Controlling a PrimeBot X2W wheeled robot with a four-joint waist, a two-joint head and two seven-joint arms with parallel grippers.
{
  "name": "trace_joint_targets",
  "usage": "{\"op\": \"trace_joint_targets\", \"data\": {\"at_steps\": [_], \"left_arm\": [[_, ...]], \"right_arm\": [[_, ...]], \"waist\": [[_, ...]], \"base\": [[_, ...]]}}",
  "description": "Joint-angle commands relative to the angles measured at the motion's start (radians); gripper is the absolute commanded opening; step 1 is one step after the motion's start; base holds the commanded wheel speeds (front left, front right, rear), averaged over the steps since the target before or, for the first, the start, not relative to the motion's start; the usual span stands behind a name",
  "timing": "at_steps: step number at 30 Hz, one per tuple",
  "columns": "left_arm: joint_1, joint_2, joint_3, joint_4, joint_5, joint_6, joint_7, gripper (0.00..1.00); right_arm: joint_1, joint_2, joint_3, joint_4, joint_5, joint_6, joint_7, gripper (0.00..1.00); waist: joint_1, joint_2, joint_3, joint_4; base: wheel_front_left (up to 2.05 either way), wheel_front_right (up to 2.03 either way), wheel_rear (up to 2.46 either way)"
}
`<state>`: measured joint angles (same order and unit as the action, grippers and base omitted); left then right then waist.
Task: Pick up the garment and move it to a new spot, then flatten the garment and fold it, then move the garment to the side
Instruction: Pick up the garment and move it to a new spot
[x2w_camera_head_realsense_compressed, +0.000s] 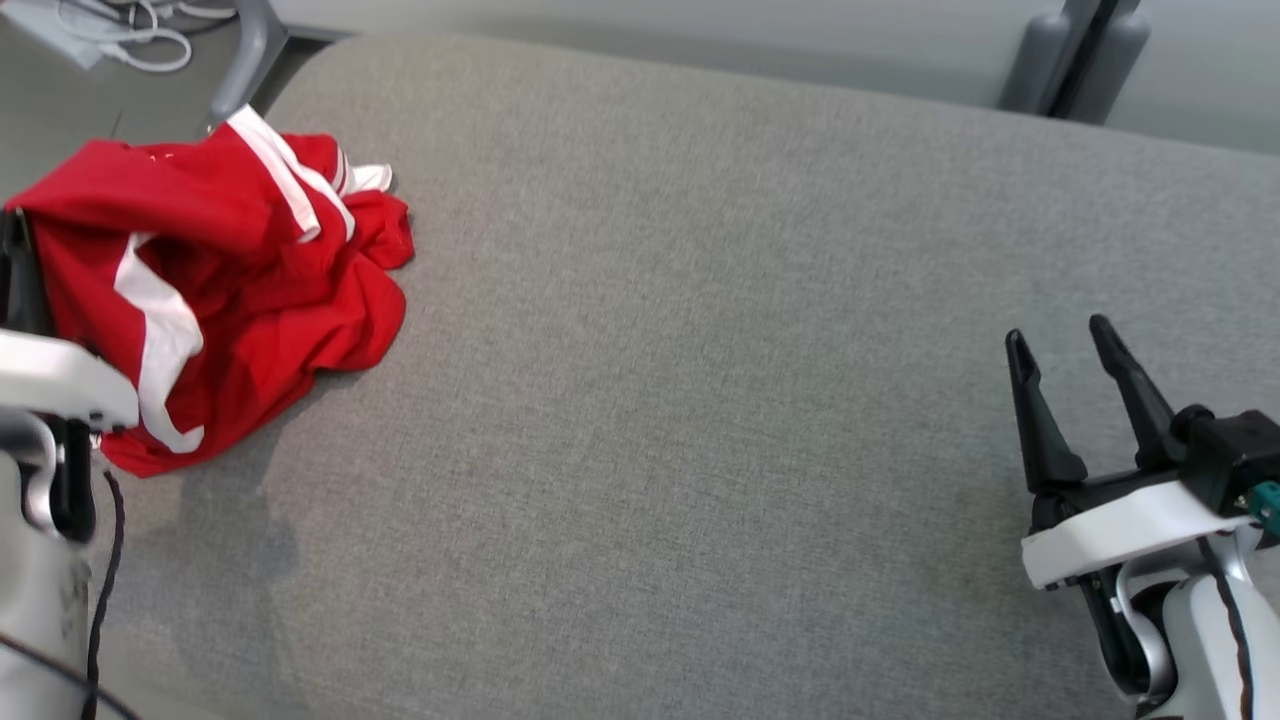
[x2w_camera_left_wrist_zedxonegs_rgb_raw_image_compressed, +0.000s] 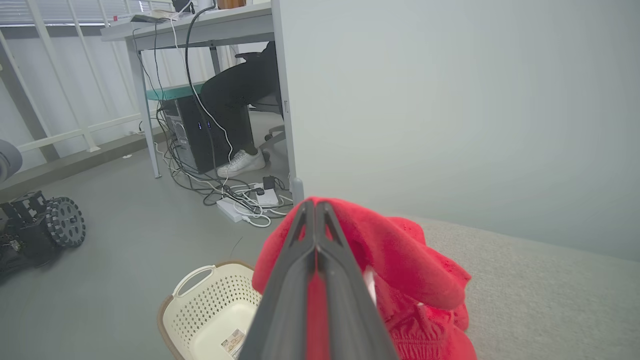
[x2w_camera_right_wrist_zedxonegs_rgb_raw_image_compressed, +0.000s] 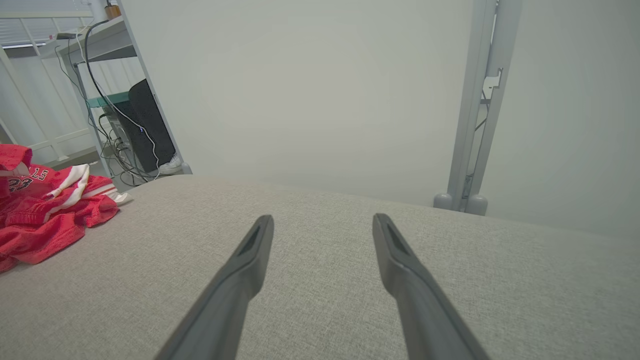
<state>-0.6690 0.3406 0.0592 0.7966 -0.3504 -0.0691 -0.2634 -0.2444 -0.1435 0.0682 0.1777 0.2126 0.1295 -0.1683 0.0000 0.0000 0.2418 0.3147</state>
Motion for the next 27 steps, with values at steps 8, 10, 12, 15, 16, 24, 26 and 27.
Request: {"op": "trace_joint_targets", "data": {"at_steps": [8,10,12,15,16,24,26,27], "left_arm": [[0.286,-0.029,0.022,-0.329,0.005,0.079,0.022,0.00],[0.362,-0.040,0.027,-0.425,-0.001,0.102,0.050,0.00],[0.429,-0.045,0.035,-0.519,-0.005,0.119,0.077,0.00],[0.527,-0.061,0.037,-0.650,-0.006,0.148,0.112,0.00],[0.553,-0.069,0.035,-0.695,-0.006,0.158,0.122,0.00],[0.660,-0.105,-0.013,-0.935,0.020,0.200,0.194,0.00],[0.653,-0.109,-0.033,-0.970,0.029,0.195,0.203,0.00],[0.644,-0.110,-0.045,-0.983,0.034,0.192,0.208,0.00]], "right_arm": [[0.056,0.028,-0.014,0.017,0.008,0.002,-0.030,1.00],[0.069,0.033,-0.016,0.018,0.006,0.002,-0.031,1.00],[0.077,0.040,-0.017,0.018,0.004,0.002,-0.034,1.00],[0.093,0.046,-0.016,0.011,-0.003,0.002,-0.034,1.00],[0.096,0.047,-0.018,0.006,-0.006,0.002,-0.032,1.00],[0.129,0.059,-0.028,-0.052,-0.012,0.002,-0.008,1.00],[0.130,0.060,-0.031,-0.063,-0.012,0.002,0.000,1.00],[0.130,0.060,-0.033,-0.070,-0.014,0.002,0.001,1.00]], "waist": [[0.0000,0.0000,-0.110,-0.065],[0.0000,0.0000,-0.128,-0.087],[0.0000,0.0000,-0.143,-0.109],[0.0000,0.0000,-0.162,-0.146],[0.0000,0.0000,-0.166,-0.158],[0.0000,0.0000,-0.175,-0.254],[0.0000,0.0000,-0.171,-0.280],[0.0000,0.0000,-0.167,-0.294]], "base": [[0.00,0.00,0.00],[0.00,0.00,0.00],[0.00,0.00,0.00],[0.00,0.00,0.00],[0.00,0.00,0.00],[0.00,0.00,0.00],[0.00,0.00,0.00],[0.00,0.00,0.00]]}}
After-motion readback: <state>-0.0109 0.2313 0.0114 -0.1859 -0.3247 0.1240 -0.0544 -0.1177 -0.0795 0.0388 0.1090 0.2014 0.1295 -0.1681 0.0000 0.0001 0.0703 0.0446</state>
